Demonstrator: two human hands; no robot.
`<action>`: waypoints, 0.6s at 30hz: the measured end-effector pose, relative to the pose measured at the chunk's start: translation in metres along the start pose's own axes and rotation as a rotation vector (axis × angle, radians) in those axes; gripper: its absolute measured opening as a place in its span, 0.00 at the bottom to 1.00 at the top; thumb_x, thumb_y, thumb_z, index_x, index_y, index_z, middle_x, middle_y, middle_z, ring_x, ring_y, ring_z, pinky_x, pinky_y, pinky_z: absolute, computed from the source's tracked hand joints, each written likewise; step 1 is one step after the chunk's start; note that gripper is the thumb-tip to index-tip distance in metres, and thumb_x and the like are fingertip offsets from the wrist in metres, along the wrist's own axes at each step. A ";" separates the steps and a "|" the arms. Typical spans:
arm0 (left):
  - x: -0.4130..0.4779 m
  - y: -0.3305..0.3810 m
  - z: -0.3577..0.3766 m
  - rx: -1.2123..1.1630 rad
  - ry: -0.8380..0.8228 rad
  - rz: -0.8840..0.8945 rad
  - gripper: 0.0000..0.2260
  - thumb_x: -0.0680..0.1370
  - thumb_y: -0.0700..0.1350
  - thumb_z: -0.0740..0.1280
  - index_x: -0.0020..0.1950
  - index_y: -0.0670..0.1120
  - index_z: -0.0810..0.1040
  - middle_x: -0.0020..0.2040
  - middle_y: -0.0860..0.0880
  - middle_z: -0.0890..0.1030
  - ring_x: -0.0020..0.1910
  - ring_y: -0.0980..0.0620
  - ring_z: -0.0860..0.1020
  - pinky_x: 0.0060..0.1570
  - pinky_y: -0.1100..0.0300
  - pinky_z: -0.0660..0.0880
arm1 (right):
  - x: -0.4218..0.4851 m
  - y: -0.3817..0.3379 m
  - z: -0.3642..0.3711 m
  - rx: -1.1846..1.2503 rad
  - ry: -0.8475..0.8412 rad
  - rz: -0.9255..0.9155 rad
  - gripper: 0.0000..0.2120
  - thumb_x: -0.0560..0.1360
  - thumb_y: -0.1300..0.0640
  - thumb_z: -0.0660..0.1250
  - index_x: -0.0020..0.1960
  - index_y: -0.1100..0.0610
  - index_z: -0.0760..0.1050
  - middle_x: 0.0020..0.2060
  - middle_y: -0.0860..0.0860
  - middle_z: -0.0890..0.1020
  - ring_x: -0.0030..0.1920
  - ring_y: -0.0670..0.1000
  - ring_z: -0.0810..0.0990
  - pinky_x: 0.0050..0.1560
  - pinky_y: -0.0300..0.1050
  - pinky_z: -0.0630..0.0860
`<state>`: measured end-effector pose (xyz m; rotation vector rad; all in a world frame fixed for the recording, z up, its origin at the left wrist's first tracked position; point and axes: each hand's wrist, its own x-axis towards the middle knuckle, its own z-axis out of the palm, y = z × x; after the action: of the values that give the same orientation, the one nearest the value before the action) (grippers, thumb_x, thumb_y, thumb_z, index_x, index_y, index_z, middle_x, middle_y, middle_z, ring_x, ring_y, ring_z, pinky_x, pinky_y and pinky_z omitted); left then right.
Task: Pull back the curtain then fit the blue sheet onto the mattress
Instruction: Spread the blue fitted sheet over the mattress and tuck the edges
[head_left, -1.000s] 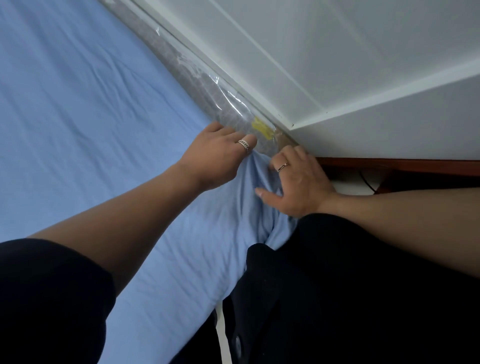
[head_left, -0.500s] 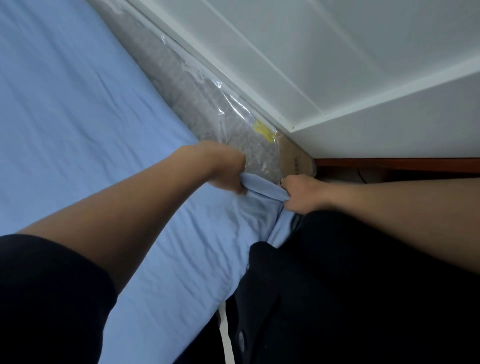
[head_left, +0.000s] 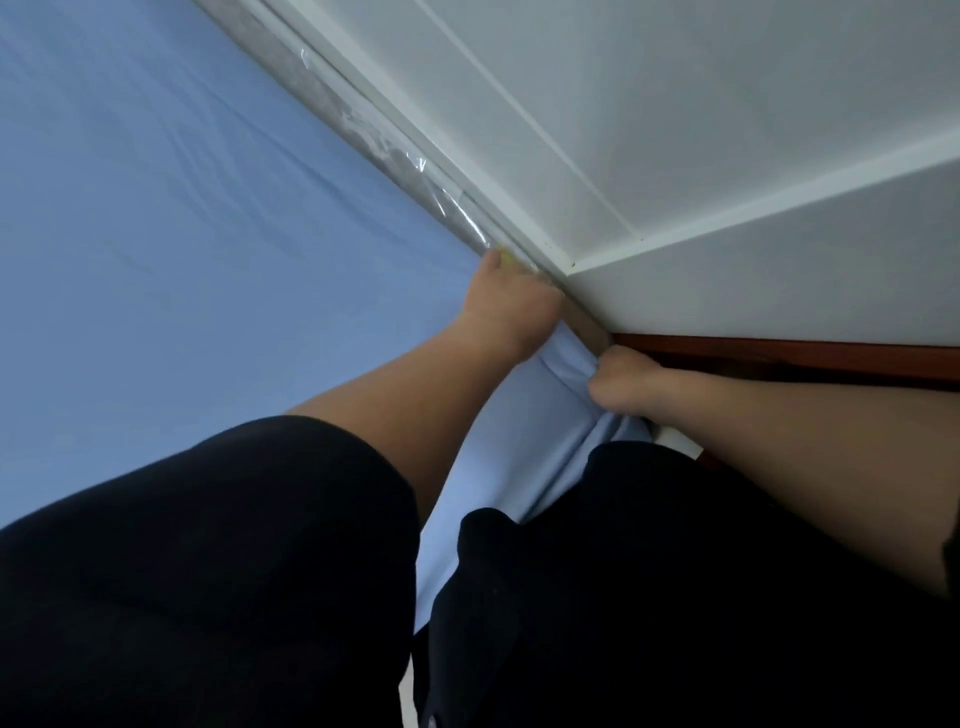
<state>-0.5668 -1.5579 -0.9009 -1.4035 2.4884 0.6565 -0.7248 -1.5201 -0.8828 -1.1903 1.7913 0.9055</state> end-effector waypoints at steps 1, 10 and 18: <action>-0.002 -0.001 0.008 -0.012 0.043 -0.028 0.11 0.79 0.44 0.63 0.55 0.46 0.83 0.54 0.46 0.82 0.57 0.43 0.77 0.61 0.50 0.63 | 0.002 0.000 0.001 0.053 -0.009 0.009 0.09 0.77 0.62 0.62 0.54 0.64 0.77 0.52 0.61 0.81 0.52 0.61 0.81 0.41 0.43 0.71; -0.041 -0.042 0.001 0.117 0.260 -0.064 0.07 0.68 0.46 0.64 0.38 0.45 0.79 0.46 0.46 0.75 0.44 0.43 0.73 0.39 0.54 0.60 | -0.009 0.015 -0.004 -0.041 -0.334 0.045 0.31 0.65 0.54 0.79 0.63 0.62 0.74 0.54 0.56 0.80 0.52 0.57 0.81 0.50 0.47 0.80; -0.041 -0.054 0.003 -0.090 0.059 -0.208 0.10 0.78 0.37 0.56 0.56 0.45 0.74 0.57 0.46 0.72 0.35 0.41 0.71 0.27 0.57 0.56 | -0.007 0.018 0.013 -0.475 0.019 -0.038 0.18 0.80 0.54 0.58 0.68 0.54 0.74 0.67 0.54 0.75 0.64 0.59 0.77 0.60 0.52 0.75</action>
<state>-0.5000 -1.5497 -0.9028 -1.7087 2.3383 0.7000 -0.7368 -1.5005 -0.8798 -1.5212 1.6061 1.3490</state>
